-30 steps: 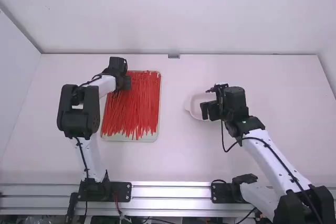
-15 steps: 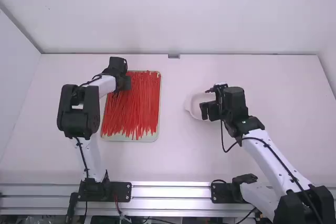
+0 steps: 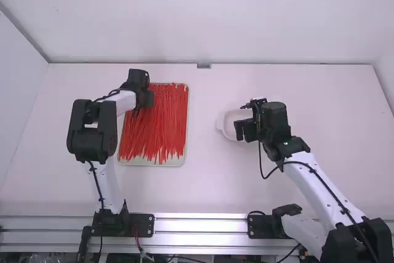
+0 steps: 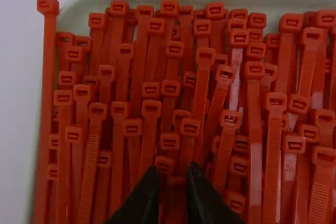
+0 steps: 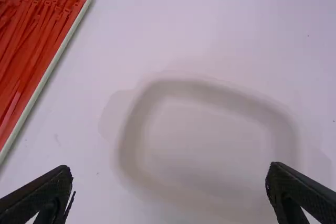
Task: Fasten the cable tie
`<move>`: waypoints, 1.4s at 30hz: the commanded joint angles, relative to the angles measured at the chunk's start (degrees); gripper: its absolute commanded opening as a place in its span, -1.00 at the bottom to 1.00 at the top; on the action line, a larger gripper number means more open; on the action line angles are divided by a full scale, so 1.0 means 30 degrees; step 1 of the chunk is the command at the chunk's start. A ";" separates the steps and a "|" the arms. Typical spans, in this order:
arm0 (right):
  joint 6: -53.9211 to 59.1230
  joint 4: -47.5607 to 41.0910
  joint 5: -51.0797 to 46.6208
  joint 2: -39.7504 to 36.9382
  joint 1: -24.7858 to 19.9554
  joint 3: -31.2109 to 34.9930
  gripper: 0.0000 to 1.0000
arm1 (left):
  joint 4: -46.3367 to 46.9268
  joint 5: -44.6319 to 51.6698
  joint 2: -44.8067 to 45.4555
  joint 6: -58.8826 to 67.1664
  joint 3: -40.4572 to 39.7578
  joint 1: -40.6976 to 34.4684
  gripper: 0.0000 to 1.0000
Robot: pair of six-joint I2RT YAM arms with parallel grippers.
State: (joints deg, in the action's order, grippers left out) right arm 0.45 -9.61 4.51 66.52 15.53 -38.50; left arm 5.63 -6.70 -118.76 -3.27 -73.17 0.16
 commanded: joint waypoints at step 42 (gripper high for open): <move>-0.0058 0.0335 0.0291 -0.0372 -0.0029 -0.0539 0.97 | 0.3905 -0.0903 1.0622 -0.2127 -0.0517 0.0051 -0.96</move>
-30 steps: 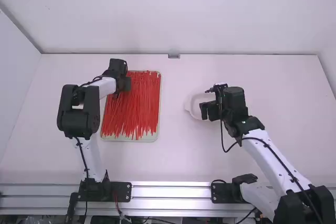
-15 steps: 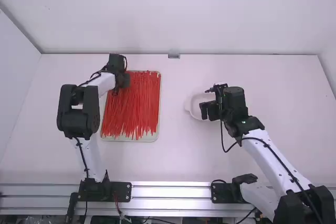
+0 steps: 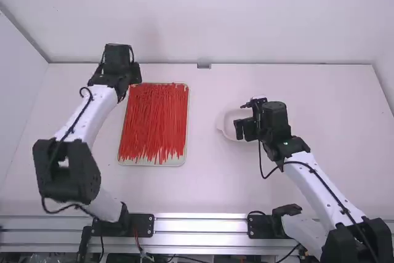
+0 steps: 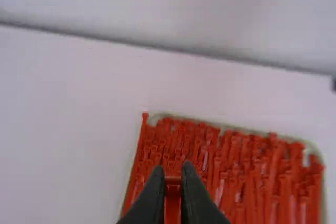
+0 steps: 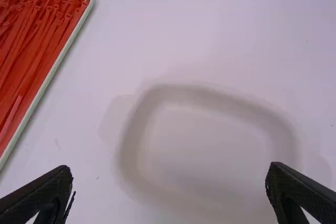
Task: Fasten the cable tie
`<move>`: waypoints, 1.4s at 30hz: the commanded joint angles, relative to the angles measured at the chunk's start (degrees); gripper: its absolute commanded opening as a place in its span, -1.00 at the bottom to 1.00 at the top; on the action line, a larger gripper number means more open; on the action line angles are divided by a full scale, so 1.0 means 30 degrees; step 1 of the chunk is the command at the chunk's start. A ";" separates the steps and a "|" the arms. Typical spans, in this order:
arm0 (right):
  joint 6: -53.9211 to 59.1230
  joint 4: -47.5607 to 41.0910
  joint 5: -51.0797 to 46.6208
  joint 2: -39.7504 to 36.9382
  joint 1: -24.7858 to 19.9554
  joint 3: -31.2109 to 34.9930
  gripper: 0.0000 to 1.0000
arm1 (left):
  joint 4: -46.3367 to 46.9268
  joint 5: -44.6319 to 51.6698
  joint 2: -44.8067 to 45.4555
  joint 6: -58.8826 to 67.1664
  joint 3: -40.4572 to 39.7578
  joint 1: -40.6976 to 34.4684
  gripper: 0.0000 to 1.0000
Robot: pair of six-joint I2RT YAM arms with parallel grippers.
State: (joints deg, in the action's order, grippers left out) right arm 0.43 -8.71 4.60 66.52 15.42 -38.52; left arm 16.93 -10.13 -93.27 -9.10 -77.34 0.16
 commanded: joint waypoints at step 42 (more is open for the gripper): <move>-0.4350 0.9522 0.7985 -0.0925 0.4605 -0.0525 0.97 | -1.1154 0.8823 1.1358 -0.2200 1.1300 -0.6084 -0.96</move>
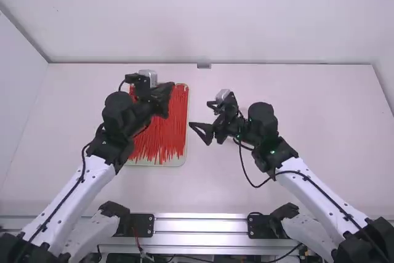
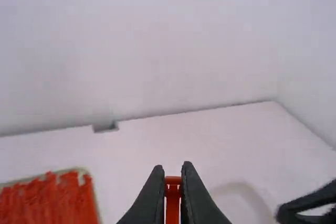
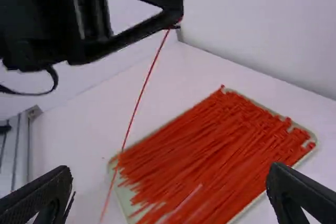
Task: Fasten the cable tie
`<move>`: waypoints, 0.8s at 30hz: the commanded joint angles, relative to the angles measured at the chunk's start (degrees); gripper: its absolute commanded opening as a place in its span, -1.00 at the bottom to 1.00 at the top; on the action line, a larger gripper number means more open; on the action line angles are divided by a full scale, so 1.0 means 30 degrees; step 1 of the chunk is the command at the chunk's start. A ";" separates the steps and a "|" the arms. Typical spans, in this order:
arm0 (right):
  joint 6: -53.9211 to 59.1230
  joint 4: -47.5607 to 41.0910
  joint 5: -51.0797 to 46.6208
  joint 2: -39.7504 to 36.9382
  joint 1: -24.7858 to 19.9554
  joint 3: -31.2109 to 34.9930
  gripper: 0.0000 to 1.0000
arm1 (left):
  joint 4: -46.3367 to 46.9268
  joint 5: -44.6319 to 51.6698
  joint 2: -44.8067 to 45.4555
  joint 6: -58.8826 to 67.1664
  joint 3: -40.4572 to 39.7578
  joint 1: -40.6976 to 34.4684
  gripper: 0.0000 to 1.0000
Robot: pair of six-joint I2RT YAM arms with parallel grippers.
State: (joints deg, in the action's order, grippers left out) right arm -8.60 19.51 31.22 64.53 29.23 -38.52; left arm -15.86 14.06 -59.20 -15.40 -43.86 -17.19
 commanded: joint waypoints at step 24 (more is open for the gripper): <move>-0.6229 0.8670 0.0248 0.3891 0.0306 -0.0532 0.84 | -0.3628 0.0889 -0.0007 -0.1078 0.0124 -0.1807 -0.96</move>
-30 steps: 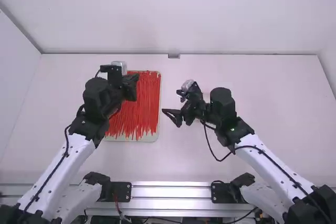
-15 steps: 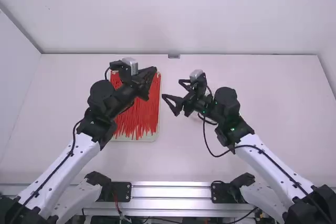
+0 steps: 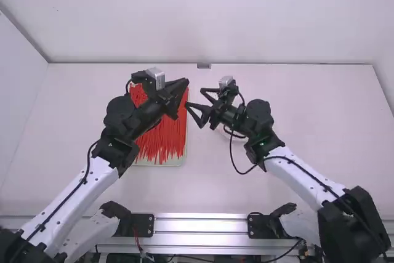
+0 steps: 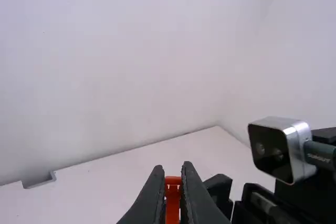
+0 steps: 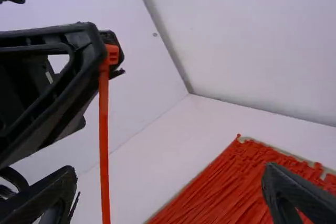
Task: Fasten the cable tie
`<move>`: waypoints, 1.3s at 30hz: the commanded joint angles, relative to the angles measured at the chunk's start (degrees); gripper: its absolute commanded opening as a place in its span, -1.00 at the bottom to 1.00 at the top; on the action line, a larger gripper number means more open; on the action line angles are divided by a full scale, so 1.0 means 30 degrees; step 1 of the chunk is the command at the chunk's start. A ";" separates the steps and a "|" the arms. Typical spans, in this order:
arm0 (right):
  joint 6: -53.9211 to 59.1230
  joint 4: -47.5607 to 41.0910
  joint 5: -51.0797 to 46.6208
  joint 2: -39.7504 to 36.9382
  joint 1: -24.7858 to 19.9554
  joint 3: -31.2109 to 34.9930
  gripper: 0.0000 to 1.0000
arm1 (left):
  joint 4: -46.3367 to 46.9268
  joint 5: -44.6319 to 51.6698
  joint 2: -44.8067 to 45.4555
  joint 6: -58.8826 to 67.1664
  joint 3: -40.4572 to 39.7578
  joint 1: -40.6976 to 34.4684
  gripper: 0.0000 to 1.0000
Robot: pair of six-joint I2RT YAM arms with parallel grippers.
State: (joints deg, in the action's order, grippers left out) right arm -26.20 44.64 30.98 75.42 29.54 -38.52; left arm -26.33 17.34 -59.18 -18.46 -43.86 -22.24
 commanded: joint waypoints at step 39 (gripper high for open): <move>-0.0845 0.0561 0.3468 0.0328 -0.1741 -0.0532 -1.00 | -0.1093 -0.0495 -0.0743 -0.0517 0.0124 -0.0044 0.87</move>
State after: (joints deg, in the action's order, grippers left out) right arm -28.18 46.00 36.16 76.51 25.76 -38.52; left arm -29.26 15.86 -62.83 -20.29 -43.86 -22.35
